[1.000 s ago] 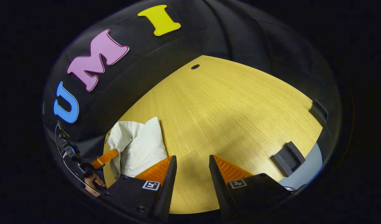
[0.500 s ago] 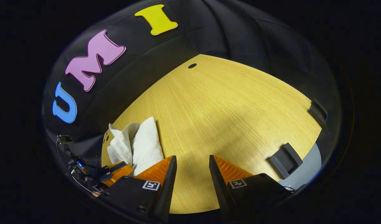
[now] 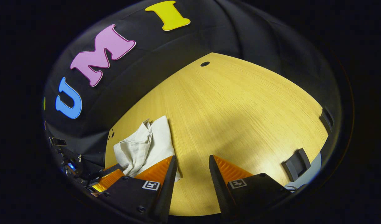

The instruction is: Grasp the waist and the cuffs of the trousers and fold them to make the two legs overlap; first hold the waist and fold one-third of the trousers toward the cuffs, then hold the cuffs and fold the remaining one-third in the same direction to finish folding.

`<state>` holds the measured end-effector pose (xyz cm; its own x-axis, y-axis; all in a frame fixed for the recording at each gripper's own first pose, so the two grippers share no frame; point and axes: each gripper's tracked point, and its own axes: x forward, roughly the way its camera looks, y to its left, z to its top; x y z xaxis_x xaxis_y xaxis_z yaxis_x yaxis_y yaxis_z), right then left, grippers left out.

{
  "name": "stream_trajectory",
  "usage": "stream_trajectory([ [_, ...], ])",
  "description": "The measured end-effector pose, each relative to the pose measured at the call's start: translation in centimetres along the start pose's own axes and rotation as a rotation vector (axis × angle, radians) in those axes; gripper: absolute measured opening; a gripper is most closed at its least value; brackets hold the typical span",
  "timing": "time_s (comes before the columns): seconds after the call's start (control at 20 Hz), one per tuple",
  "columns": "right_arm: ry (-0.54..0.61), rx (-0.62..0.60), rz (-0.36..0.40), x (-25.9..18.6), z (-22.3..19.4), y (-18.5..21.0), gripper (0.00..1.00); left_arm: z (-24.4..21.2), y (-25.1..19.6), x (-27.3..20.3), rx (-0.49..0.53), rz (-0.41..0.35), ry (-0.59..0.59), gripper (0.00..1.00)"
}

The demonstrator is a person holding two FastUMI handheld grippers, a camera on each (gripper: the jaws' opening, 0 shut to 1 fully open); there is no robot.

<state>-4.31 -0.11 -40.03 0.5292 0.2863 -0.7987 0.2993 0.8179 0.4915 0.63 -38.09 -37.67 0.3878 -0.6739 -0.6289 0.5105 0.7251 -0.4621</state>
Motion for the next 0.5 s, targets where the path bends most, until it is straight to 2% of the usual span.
stream_trajectory([
  [0.5,0.009,-0.084,0.058,-0.3,-2.3,6.5,0.65,-0.7,10.7,-10.3,-0.229,0.227,-0.107,0.86],
])
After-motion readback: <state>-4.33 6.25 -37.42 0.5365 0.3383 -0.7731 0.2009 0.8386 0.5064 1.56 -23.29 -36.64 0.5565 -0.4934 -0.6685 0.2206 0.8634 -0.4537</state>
